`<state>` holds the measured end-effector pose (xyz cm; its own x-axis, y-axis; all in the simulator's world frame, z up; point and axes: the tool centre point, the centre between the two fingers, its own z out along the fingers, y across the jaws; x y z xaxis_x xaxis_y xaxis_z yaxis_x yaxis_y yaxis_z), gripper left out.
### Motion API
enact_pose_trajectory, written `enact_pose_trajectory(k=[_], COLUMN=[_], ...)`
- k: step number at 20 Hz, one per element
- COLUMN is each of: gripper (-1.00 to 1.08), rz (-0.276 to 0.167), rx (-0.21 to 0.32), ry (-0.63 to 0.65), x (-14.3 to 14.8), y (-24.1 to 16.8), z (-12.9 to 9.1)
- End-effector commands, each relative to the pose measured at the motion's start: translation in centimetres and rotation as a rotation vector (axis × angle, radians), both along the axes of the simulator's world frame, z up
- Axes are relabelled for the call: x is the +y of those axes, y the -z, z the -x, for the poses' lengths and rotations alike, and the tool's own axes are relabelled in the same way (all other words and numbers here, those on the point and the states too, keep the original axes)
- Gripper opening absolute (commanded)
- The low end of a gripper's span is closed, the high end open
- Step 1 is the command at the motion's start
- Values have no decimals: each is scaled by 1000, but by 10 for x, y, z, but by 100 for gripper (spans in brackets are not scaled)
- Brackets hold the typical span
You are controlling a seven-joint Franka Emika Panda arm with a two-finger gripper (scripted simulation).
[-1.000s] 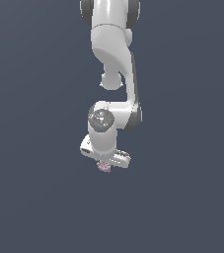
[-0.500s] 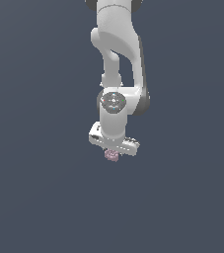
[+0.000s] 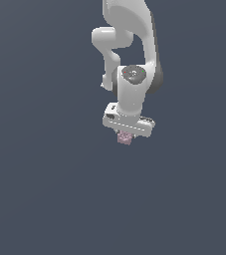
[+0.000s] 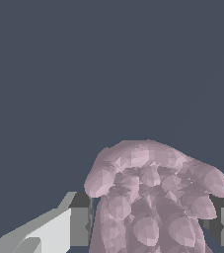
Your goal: Pick up the object and move it to a goal position.
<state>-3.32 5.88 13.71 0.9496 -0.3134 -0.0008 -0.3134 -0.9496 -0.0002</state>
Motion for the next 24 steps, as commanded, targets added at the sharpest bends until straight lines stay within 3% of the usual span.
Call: enact_pose_trajectory(k=[1, 13, 24], gripper=[-100, -100, -100], rz=[0, 2, 1], rx=[-1, -1, -1], ry=[0, 0, 1], x=[14, 68, 81], y=[-13, -62, -74], z=[18, 78, 90])
